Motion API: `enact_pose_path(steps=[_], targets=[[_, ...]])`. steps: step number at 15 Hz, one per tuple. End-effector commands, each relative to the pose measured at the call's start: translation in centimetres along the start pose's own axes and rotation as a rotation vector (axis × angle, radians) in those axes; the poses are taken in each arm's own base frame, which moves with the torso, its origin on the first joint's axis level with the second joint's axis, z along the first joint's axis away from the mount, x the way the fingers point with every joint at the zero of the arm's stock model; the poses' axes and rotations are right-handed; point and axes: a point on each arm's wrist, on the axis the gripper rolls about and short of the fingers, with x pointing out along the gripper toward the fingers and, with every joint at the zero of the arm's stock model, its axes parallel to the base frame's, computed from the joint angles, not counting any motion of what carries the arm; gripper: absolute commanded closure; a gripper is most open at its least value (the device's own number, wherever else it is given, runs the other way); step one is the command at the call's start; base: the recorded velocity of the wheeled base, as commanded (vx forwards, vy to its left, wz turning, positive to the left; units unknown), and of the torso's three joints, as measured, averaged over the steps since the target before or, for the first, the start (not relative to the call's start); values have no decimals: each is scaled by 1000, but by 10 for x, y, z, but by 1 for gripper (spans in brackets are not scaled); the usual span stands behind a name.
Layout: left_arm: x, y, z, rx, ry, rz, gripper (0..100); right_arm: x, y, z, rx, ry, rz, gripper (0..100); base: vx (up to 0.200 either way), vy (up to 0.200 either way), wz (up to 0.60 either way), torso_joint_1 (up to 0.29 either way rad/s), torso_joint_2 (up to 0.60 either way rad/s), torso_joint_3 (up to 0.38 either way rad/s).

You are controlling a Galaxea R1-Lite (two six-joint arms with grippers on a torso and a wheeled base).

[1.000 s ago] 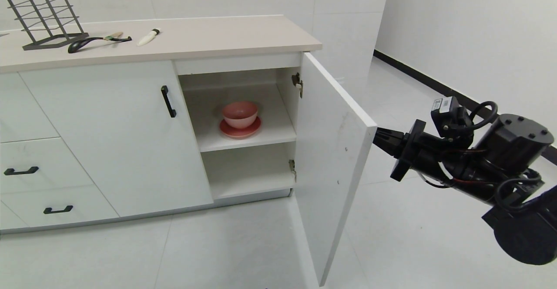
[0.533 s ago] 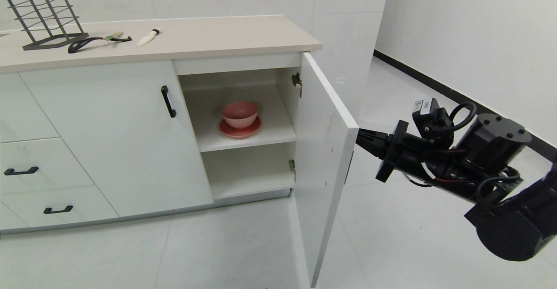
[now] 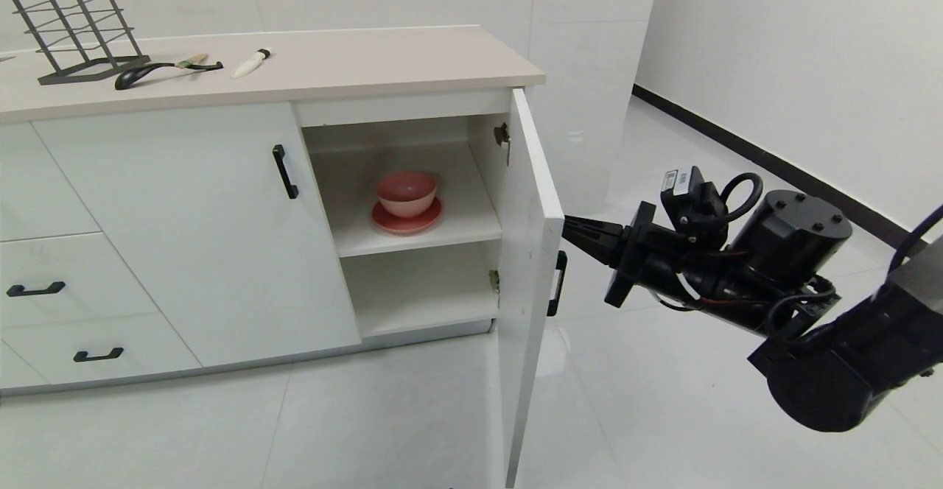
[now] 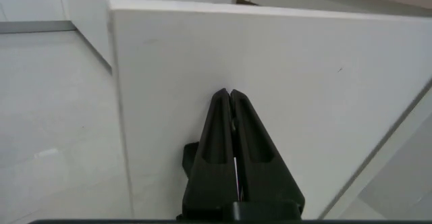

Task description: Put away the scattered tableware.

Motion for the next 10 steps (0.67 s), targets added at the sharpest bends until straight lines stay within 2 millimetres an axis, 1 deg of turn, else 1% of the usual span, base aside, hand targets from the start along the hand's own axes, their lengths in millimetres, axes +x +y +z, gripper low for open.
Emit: enact_pose_path(steps=[1,3,8,10], targets=[[0,0,0,0,2,0,0,13,2,-4,-2,-11,20,100,0,0,0,0,0,0],[0,0,0,0,2,-1,0,21,1,-5,-8,-26,31,100,0,0,0,0,0,0],[0,0,0,-2,2,0,0,34,3,-12,-6,-31,52,100,0,0,0,0,0,0],[0,0,0,-2,2,0,0,46,8,-12,-11,-51,80,100,0,0,0,0,0,0]])
